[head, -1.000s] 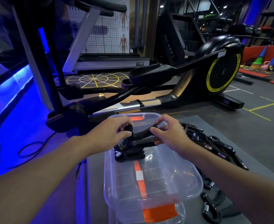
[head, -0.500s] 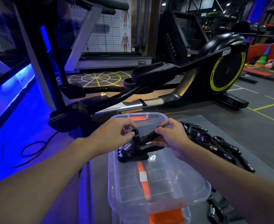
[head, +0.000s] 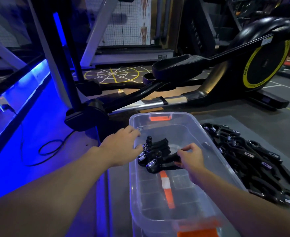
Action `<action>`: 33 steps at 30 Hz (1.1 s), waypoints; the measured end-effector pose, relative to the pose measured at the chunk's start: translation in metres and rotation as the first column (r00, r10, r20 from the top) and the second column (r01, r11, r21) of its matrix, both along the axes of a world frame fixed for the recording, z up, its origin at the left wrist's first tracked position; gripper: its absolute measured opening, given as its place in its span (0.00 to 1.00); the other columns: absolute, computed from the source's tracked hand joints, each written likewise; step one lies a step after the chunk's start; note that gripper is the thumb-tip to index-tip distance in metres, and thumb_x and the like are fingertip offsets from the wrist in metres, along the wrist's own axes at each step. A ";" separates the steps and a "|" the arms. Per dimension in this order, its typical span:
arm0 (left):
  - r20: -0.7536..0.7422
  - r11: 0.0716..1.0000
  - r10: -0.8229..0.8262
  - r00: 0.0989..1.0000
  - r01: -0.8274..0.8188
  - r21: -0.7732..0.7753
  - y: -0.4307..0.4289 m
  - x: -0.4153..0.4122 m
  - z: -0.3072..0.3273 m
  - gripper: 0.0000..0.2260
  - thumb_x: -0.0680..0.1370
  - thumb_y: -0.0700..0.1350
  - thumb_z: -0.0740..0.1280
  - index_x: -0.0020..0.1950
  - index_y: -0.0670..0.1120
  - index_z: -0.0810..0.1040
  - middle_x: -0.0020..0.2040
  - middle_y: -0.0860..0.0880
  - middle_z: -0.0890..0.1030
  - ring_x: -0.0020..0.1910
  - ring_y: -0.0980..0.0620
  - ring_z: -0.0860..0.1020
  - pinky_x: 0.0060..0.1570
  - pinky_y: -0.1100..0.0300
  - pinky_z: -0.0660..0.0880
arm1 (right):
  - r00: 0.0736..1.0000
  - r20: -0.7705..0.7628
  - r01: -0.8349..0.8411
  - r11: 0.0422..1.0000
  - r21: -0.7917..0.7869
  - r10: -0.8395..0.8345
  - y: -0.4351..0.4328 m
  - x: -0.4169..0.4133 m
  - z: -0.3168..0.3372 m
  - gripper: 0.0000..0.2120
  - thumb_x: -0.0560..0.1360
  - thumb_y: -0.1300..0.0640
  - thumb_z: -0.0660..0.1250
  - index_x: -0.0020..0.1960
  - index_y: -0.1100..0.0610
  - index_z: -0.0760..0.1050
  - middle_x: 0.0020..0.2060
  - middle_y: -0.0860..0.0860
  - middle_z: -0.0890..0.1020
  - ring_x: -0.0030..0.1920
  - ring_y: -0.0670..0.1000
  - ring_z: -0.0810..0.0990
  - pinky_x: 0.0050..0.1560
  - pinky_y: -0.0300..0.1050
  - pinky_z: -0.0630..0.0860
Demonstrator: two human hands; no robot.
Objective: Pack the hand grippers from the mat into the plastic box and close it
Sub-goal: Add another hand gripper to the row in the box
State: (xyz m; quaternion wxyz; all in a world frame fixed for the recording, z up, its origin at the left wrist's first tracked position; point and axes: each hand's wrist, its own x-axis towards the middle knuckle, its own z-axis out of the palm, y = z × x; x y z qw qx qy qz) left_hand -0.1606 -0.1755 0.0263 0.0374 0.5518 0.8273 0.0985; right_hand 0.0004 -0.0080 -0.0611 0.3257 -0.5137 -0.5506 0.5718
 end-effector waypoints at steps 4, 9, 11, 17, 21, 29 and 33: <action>-0.058 0.998 -0.025 0.998 0.022 -0.061 0.000 -0.005 -0.010 0.22 0.79 0.59 0.55 0.71 0.51 0.67 0.70 0.53 0.66 0.61 0.50 0.71 0.55 0.52 0.70 | 0.999 0.015 -0.036 0.999 -0.007 0.036 0.008 -0.016 -0.016 0.09 0.71 0.70 0.64 0.40 0.58 0.68 0.40 0.60 0.77 0.38 0.58 0.79 0.38 0.53 0.82; -0.104 0.998 -0.023 0.994 0.017 -0.057 -0.002 -0.012 -0.022 0.33 0.72 0.64 0.42 0.72 0.52 0.64 0.73 0.53 0.61 0.67 0.50 0.67 0.60 0.51 0.69 | 0.998 0.034 -0.057 0.998 -0.021 0.057 0.019 -0.034 -0.032 0.10 0.70 0.70 0.64 0.39 0.58 0.67 0.37 0.60 0.76 0.36 0.57 0.77 0.37 0.53 0.81; -0.087 0.999 -0.017 0.996 0.014 -0.042 -0.003 -0.012 -0.025 0.30 0.74 0.62 0.46 0.73 0.52 0.62 0.75 0.54 0.58 0.69 0.50 0.65 0.61 0.51 0.68 | 0.997 0.049 -0.053 0.998 -0.041 0.055 0.021 -0.037 -0.040 0.11 0.70 0.70 0.65 0.38 0.57 0.67 0.36 0.60 0.76 0.34 0.57 0.76 0.35 0.51 0.80; -0.050 1.000 -0.004 0.999 0.005 0.009 0.000 -0.015 -0.031 0.28 0.80 0.59 0.52 0.77 0.49 0.57 0.76 0.55 0.54 0.70 0.51 0.65 0.61 0.54 0.66 | 0.995 0.074 -0.067 0.995 -0.073 0.072 0.026 -0.046 -0.056 0.11 0.69 0.70 0.64 0.38 0.56 0.66 0.35 0.59 0.75 0.31 0.56 0.76 0.38 0.56 0.83; -0.015 1.000 0.014 1.000 -0.014 0.002 0.002 -0.012 -0.030 0.27 0.82 0.58 0.54 0.79 0.49 0.54 0.77 0.55 0.51 0.70 0.51 0.64 0.63 0.54 0.64 | 0.997 0.031 -0.073 0.993 -0.087 0.076 0.028 -0.051 -0.063 0.12 0.70 0.70 0.64 0.39 0.56 0.66 0.39 0.61 0.77 0.36 0.58 0.79 0.38 0.51 0.83; -0.003 0.999 0.032 0.999 -0.032 -0.014 0.001 -0.009 -0.028 0.27 0.82 0.57 0.53 0.79 0.50 0.53 0.78 0.55 0.51 0.69 0.49 0.66 0.63 0.54 0.64 | 0.993 0.022 -0.115 0.989 -0.094 0.118 0.030 -0.048 -0.073 0.12 0.70 0.71 0.67 0.39 0.57 0.67 0.43 0.63 0.78 0.39 0.58 0.79 0.42 0.54 0.83; -0.012 0.999 0.032 0.999 -0.032 -0.025 0.000 -0.009 -0.027 0.27 0.82 0.57 0.52 0.79 0.50 0.53 0.78 0.54 0.51 0.68 0.49 0.67 0.63 0.54 0.65 | 0.985 0.063 -0.160 0.987 -0.025 0.162 0.032 -0.043 -0.071 0.13 0.69 0.70 0.71 0.39 0.58 0.67 0.40 0.62 0.78 0.38 0.58 0.81 0.43 0.53 0.83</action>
